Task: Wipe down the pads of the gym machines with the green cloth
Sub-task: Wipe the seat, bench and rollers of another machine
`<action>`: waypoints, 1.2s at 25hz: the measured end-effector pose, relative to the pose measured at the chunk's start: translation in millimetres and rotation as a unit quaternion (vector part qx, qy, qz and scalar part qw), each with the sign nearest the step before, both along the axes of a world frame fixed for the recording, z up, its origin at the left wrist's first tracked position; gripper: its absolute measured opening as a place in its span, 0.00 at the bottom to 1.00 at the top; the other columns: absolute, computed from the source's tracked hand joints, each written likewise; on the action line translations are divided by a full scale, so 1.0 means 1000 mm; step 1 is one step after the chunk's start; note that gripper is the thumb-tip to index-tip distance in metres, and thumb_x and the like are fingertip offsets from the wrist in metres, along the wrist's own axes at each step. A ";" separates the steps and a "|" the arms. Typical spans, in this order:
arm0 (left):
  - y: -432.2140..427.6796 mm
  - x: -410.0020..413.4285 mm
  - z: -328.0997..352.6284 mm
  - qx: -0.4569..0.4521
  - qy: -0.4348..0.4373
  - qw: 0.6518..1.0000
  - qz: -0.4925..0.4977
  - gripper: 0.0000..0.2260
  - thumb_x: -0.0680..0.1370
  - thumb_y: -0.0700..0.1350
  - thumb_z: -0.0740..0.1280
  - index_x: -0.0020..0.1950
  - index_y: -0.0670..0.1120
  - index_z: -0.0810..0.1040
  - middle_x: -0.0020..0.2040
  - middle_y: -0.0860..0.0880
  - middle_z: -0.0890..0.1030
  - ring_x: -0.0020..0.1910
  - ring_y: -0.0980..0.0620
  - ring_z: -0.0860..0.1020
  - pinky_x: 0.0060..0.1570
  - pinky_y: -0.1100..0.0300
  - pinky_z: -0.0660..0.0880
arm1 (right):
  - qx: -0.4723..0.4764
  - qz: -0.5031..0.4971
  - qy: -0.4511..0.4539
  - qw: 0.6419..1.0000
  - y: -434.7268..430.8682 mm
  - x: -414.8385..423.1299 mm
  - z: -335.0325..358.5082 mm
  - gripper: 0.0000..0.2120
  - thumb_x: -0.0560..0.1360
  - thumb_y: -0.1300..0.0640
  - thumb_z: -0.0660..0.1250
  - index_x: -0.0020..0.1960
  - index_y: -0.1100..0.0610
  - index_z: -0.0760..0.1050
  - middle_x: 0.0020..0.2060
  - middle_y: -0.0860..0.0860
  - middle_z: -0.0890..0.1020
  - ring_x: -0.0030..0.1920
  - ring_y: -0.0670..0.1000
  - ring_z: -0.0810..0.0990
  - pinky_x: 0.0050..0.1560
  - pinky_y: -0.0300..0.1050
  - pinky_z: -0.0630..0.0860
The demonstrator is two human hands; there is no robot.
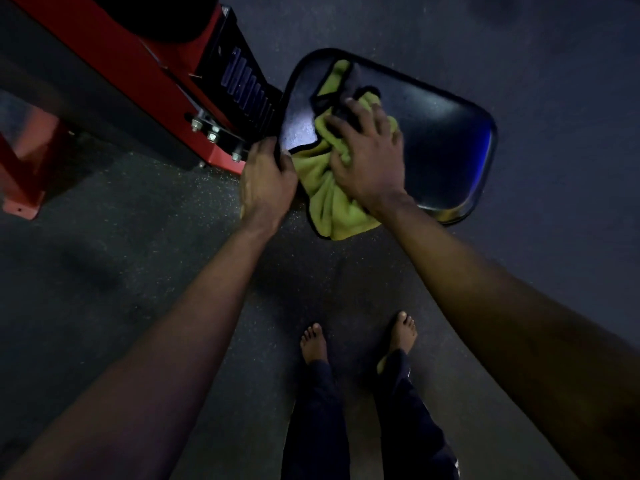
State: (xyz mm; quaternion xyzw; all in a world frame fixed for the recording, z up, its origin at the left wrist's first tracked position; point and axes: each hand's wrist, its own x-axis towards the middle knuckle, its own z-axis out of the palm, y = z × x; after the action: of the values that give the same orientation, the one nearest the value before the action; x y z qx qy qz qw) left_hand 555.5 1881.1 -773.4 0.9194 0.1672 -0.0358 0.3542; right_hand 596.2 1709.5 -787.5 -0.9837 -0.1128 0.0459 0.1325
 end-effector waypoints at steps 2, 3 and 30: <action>-0.003 0.004 0.002 0.006 0.003 1.000 -0.021 0.19 0.84 0.46 0.59 0.73 0.40 0.72 0.72 0.42 0.74 0.71 0.46 0.72 0.68 0.58 0.67 | 0.014 -0.054 -0.010 0.998 -0.033 -0.003 0.007 0.26 0.77 0.45 0.62 0.75 0.43 0.69 0.79 0.49 0.63 0.79 0.60 0.57 0.73 0.67 0.61; -0.005 0.007 0.002 0.015 0.003 0.999 -0.029 0.19 0.84 0.47 0.58 0.73 0.40 0.72 0.73 0.42 0.73 0.72 0.46 0.71 0.71 0.55 0.67 | 0.024 -0.081 -0.012 0.996 -0.049 -0.004 0.010 0.26 0.77 0.45 0.61 0.75 0.43 0.69 0.79 0.48 0.62 0.80 0.60 0.57 0.73 0.67 0.61; -0.057 0.044 0.011 0.206 0.129 0.969 -0.032 0.24 0.84 0.50 0.57 0.75 0.37 0.68 0.77 0.39 0.66 0.76 0.41 0.65 0.78 0.50 0.52 | 0.198 -0.266 0.040 0.943 -0.164 0.021 0.026 0.26 0.78 0.50 0.67 0.74 0.48 0.68 0.78 0.55 0.60 0.74 0.65 0.61 0.68 0.59 0.65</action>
State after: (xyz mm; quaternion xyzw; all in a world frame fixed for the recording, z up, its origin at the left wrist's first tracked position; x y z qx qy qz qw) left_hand 599.5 1823.9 -762.2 0.9650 0.1858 -0.1307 0.1309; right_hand 617.1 1545.1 -761.1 -0.9293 0.1511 0.0246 0.3362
